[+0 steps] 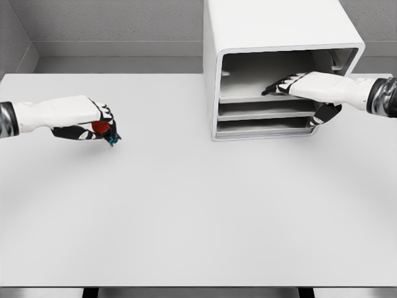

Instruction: Slide open multi-storey tabletop storage cabinets and put open load switch and slide close multi-storey tabletop storage cabinets

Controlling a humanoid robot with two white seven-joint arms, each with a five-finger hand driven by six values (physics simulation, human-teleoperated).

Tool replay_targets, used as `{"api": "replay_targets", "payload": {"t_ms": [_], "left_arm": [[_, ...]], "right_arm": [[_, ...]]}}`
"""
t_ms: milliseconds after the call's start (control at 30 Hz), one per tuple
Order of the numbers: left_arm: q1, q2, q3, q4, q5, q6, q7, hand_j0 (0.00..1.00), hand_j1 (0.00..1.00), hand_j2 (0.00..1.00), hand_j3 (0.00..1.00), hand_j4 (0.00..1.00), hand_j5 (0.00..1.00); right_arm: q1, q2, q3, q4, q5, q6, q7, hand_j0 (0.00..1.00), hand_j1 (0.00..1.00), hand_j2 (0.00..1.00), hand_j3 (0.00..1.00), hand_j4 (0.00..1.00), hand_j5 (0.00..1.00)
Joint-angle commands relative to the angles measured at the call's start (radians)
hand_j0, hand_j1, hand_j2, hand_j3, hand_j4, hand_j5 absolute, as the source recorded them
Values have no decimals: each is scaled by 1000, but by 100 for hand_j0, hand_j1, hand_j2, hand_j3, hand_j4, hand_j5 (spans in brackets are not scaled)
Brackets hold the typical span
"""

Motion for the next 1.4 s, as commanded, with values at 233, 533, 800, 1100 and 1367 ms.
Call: {"api": "replay_targets", "payload": {"t_ms": [233,533,800,1100,1367], "left_arm": [[-3,79,5,-190,118,3,1,45,45,45,45,45,45],[-20,79,36,-274,132,3,1,45,45,45,45,45,45],[-69,62,34,-314,157,3,1,45,45,45,45,45,45],[-115,10,31,-328,181,3,1,45,45,45,45,45,45],[-138,-49,26,-328,180,3,1,45,45,45,45,45,45]], "right_arm": [[14,-41,16,-71,-18,-63,3,100,100,100,100,100,100],[29,-113,13,-154,-18,-120,-2,100,100,100,100,100,100],[60,-179,13,-169,-20,-280,-3,100,100,100,100,100,100],[75,-256,-21,-169,-61,-280,-17,100,100,100,100,100,100],[74,-250,-24,-174,-81,-280,-6,100,100,100,100,100,100]]}}
